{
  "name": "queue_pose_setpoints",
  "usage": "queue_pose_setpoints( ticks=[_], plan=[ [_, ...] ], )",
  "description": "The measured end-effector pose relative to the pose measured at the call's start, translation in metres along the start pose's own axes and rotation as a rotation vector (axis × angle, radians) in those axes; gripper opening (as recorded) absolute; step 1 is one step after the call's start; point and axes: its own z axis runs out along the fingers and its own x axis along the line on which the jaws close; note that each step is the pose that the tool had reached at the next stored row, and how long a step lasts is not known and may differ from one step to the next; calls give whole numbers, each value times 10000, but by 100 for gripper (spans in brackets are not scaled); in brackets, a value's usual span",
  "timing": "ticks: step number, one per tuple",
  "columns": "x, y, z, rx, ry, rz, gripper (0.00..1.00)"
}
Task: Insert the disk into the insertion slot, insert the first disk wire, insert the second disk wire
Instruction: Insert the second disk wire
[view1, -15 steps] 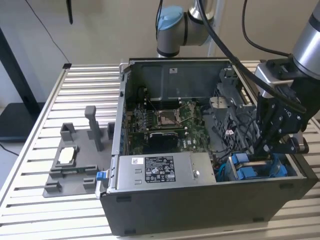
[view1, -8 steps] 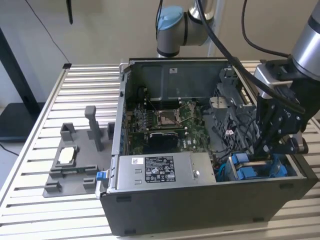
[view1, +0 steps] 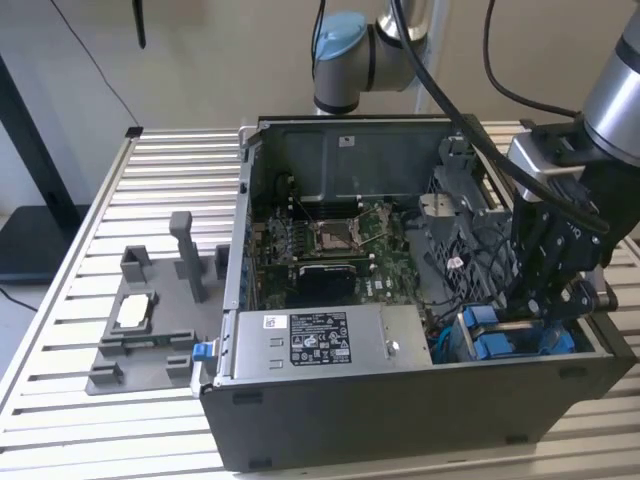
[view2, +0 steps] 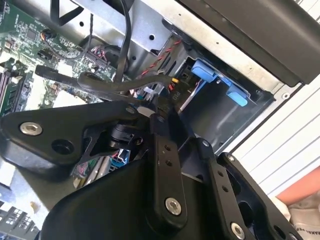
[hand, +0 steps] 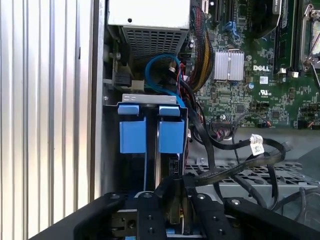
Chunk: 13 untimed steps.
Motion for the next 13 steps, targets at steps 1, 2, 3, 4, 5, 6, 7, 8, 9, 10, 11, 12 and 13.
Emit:
queue_pose_setpoints(
  ticks=[1, 2, 3, 4, 5, 6, 7, 8, 9, 10, 11, 12, 13],
  plan=[
    [2, 0, 1, 0, -6, -1, 24],
    [5, 0, 1, 0, -11, 0, 24],
    [8, 0, -1, 0, -23, -1, 24],
    [8, 0, -5, 0, -25, -1, 24],
    [8, 0, -10, 0, -26, -1, 24],
    [8, 0, -17, 1, -25, -1, 24],
    [7, 1, -25, 1, -25, 0, 24],
    [7, 1, -32, 0, -27, 0, 24],
    [6, 1, -42, 1, -25, 0, 24],
    [6, 1, -52, 1, -25, 0, 24],
    [5, 2, -64, 0, -26, 1, 24],
    [4, 2, -81, 1, -25, 3, 24],
    [3, 2, -99, 1, -27, 6, 24]
  ],
)
